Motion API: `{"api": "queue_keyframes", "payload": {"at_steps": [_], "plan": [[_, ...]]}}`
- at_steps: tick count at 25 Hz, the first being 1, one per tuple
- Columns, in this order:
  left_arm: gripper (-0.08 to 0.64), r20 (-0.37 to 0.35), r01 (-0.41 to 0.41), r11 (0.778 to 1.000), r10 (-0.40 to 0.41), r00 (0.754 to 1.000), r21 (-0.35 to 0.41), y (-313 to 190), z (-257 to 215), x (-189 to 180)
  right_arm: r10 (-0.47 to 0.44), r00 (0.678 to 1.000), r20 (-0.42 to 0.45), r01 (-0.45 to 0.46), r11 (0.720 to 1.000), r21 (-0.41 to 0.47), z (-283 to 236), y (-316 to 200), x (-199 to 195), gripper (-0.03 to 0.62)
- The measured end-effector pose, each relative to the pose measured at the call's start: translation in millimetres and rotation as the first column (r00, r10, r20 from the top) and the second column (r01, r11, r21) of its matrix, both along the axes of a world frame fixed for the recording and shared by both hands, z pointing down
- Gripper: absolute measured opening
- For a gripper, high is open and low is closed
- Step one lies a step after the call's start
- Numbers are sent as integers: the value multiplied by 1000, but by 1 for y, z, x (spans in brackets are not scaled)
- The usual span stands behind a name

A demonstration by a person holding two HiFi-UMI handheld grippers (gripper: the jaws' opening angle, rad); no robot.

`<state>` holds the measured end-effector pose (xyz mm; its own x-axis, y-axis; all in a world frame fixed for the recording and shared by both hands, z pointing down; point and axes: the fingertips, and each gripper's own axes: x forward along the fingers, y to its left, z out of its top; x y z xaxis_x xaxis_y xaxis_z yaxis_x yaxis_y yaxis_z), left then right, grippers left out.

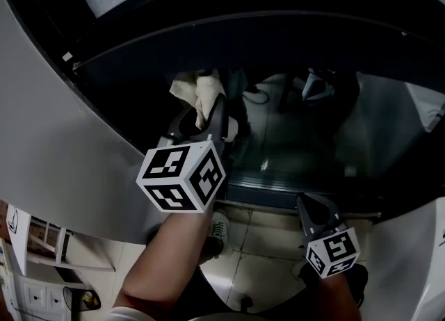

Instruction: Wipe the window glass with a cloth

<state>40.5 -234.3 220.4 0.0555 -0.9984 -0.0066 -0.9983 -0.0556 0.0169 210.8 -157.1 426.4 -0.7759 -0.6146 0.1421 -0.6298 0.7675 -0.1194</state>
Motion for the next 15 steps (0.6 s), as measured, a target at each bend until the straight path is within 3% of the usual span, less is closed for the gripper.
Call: {"api": "queue_keyframes", "payload": {"at_steps": [15], "plan": [[110, -4, -174, 984, 174, 985, -37, -12, 12, 92, -9, 1000, 6, 10, 999, -35, 14, -2, 2, 2]]}}
